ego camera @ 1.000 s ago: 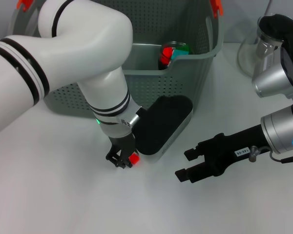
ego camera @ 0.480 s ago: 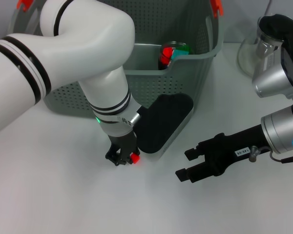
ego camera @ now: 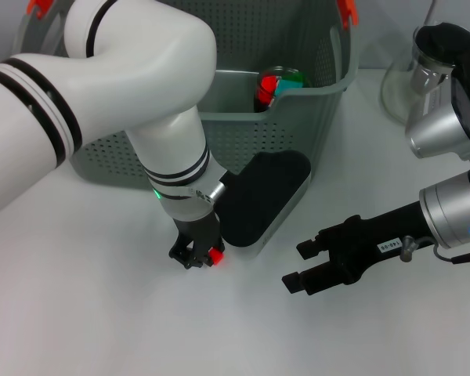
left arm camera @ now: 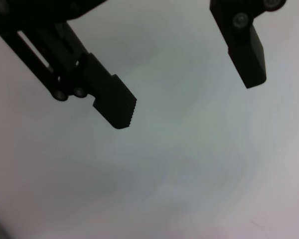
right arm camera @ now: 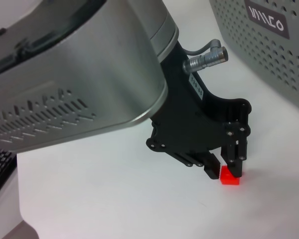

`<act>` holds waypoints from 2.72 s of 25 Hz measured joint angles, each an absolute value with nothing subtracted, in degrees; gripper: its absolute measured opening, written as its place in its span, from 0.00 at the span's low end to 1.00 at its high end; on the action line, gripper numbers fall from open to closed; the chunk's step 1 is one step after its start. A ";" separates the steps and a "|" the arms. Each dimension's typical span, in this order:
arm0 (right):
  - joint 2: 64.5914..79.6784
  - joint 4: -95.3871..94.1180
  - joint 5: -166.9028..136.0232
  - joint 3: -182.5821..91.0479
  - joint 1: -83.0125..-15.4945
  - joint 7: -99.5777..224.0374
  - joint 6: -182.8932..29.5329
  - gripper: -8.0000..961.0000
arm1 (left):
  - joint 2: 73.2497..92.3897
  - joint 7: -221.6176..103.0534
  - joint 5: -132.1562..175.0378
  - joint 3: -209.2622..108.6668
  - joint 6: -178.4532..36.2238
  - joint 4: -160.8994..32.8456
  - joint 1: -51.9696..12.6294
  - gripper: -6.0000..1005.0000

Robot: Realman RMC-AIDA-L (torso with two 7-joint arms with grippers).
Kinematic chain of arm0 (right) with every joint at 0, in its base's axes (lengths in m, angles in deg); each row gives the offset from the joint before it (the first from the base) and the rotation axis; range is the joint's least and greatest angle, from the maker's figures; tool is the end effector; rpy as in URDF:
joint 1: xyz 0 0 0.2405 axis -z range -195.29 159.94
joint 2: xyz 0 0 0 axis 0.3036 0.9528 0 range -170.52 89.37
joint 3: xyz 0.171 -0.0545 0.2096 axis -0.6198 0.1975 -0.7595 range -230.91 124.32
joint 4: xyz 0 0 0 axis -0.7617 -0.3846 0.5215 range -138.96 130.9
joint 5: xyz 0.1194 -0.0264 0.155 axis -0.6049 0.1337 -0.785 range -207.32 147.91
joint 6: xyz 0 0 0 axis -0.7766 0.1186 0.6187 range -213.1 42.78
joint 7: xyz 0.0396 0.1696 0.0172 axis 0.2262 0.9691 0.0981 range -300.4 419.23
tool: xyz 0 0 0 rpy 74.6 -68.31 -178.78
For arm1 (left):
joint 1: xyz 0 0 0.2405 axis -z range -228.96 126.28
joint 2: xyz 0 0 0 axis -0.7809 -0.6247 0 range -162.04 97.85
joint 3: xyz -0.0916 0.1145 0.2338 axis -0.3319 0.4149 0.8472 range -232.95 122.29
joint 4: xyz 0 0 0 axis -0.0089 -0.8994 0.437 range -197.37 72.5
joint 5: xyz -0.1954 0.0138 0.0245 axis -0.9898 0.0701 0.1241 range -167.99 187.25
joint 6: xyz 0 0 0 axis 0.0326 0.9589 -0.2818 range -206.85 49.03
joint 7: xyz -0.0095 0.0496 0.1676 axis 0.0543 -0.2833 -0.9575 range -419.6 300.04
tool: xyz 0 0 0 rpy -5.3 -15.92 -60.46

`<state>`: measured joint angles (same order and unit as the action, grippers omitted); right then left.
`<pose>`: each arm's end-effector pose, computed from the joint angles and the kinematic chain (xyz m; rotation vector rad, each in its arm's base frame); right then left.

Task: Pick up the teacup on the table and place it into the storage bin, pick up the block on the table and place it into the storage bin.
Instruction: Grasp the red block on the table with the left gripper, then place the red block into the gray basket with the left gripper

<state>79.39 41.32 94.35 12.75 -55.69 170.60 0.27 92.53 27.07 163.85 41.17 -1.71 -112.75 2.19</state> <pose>0.2162 0.3382 -0.0919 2.9888 -0.8756 -0.0837 -0.1785 0.3671 -0.1377 2.7035 -0.9403 -1.0065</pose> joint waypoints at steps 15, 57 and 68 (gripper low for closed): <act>79.39 41.32 94.29 12.71 -55.55 170.55 0.28 0.82 | 92.53 27.84 163.75 41.15 -1.31 -113.12 2.42 0.21; 79.39 41.32 94.19 12.71 -55.55 170.33 0.06 0.82 | 92.62 28.51 164.10 42.50 -3.14 -111.30 2.79 0.22; 79.39 41.32 94.12 12.71 -55.63 170.25 -0.01 0.82 | 92.52 30.29 163.70 41.46 -0.04 -112.39 3.05 0.19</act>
<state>79.39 41.32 94.12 12.71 -55.63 170.25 -0.01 92.52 30.29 163.70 41.46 -0.04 -112.39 3.05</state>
